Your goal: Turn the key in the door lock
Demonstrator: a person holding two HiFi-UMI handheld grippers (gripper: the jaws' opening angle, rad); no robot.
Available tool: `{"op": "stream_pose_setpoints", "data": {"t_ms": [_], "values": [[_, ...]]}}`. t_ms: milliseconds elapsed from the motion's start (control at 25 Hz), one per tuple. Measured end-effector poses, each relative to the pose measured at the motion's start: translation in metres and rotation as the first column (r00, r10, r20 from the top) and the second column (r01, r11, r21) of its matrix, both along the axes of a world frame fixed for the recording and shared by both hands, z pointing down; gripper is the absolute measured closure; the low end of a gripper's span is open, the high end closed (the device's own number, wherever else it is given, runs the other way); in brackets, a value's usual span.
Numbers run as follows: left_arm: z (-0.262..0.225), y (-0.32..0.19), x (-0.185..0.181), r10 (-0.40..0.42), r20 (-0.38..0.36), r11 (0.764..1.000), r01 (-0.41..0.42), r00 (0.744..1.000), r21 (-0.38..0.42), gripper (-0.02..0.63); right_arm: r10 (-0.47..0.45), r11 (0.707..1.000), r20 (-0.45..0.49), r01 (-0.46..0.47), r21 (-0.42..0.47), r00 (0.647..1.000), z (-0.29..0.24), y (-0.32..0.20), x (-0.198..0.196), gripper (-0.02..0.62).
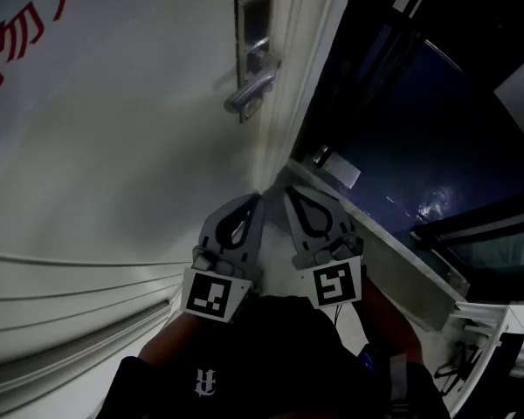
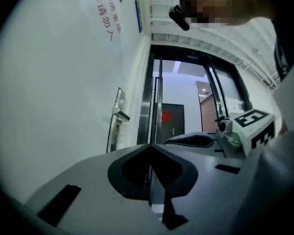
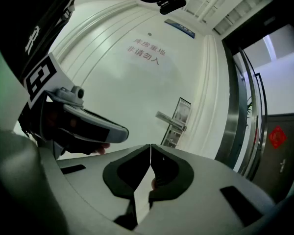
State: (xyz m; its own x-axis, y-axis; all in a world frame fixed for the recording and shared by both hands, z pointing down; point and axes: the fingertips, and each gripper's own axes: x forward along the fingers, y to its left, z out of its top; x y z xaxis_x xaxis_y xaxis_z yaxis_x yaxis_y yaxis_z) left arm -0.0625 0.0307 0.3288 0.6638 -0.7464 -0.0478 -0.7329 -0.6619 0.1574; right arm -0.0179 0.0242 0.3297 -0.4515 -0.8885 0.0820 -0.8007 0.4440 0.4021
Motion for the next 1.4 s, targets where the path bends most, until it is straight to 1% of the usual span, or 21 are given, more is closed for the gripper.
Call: {"op": "stream_pose_setpoints", "data": {"t_ms": [80, 160, 240, 320, 400, 440, 520, 600, 800, 880, 1000, 1120, 1320, 1400], "values": [[0.001, -0.018, -0.005, -0.006, 0.003, 1.000, 0.006, 1.000, -0.001, 0.600, 0.012, 0.996, -0.128, 0.000, 0.094, 0.992, -0.004, -0.029, -0.001, 0.580], [0.002, -0.034, -0.009, -0.011, 0.006, 1.000, 0.011, 1.000, -0.002, 0.600, 0.044, 0.982, -0.278, 0.010, 0.189, 0.960, -0.006, -0.057, -0.001, 0.580], [0.003, -0.045, -0.011, -0.015, 0.013, 1.000, 0.016, 1.000, -0.003, 0.600, 0.091, 0.962, -0.420, 0.029, 0.271, 0.903, -0.006, -0.082, -0.002, 0.580], [0.004, -0.055, -0.013, -0.027, 0.019, 1.000, 0.027, 0.999, -0.008, 0.600, 0.124, 0.942, -0.536, 0.072, 0.329, 0.835, -0.004, -0.103, -0.003, 0.580], [0.005, -0.063, -0.016, -0.051, 0.026, 0.999, 0.052, 0.998, -0.014, 0.600, 0.134, 0.924, -0.612, 0.126, 0.362, 0.779, -0.002, -0.121, -0.004, 0.578], [0.006, -0.068, -0.018, -0.067, 0.031, 0.998, 0.067, 0.997, -0.017, 0.600, 0.135, 0.914, -0.637, 0.152, 0.375, 0.759, -0.002, -0.128, -0.005, 0.578], [0.007, -0.078, -0.020, -0.103, 0.041, 0.994, 0.104, 0.994, -0.017, 0.600, 0.133, 0.897, -0.670, 0.199, 0.395, 0.730, -0.003, -0.142, -0.006, 0.578], [0.005, -0.088, -0.020, -0.141, 0.041, 0.990, 0.141, 0.989, -0.010, 0.600, 0.121, 0.881, -0.693, 0.245, 0.405, 0.710, -0.002, -0.154, -0.007, 0.578], [-0.001, -0.107, -0.016, -0.217, 0.036, 0.976, 0.217, 0.975, -0.005, 0.600, 0.077, 0.850, -0.722, 0.333, 0.408, 0.688, 0.000, -0.174, -0.007, 0.570], [-0.003, -0.112, -0.014, -0.238, 0.036, 0.971, 0.239, 0.971, -0.003, 0.600, 0.058, 0.843, -0.730, 0.359, 0.402, 0.681, 0.002, -0.180, -0.008, 0.541], [-0.004, -0.109, -0.017, -0.269, 0.038, 0.963, 0.270, 0.962, -0.006, 0.600, 0.036, 0.830, -0.743, 0.393, 0.395, 0.669, 0.006, -0.180, -0.019, 0.525], [-0.003, -0.105, -0.020, -0.284, 0.042, 0.959, 0.284, 0.958, -0.006, 0.600, 0.043, 0.821, -0.738, 0.398, 0.411, 0.673, 0.006, -0.179, -0.028, 0.522], [-0.001, -0.109, -0.023, -0.295, 0.048, 0.955, 0.296, 0.954, -0.011, 0.600, 0.089, 0.810, -0.707, 0.362, 0.461, 0.701, 0.001, -0.187, -0.037, 0.523], [0.000, -0.111, -0.023, -0.292, 0.047, 0.956, 0.293, 0.955, -0.013, 0.600, 0.105, 0.809, -0.707, 0.354, 0.470, 0.699, 0.001, -0.189, -0.039, 0.530]]}}
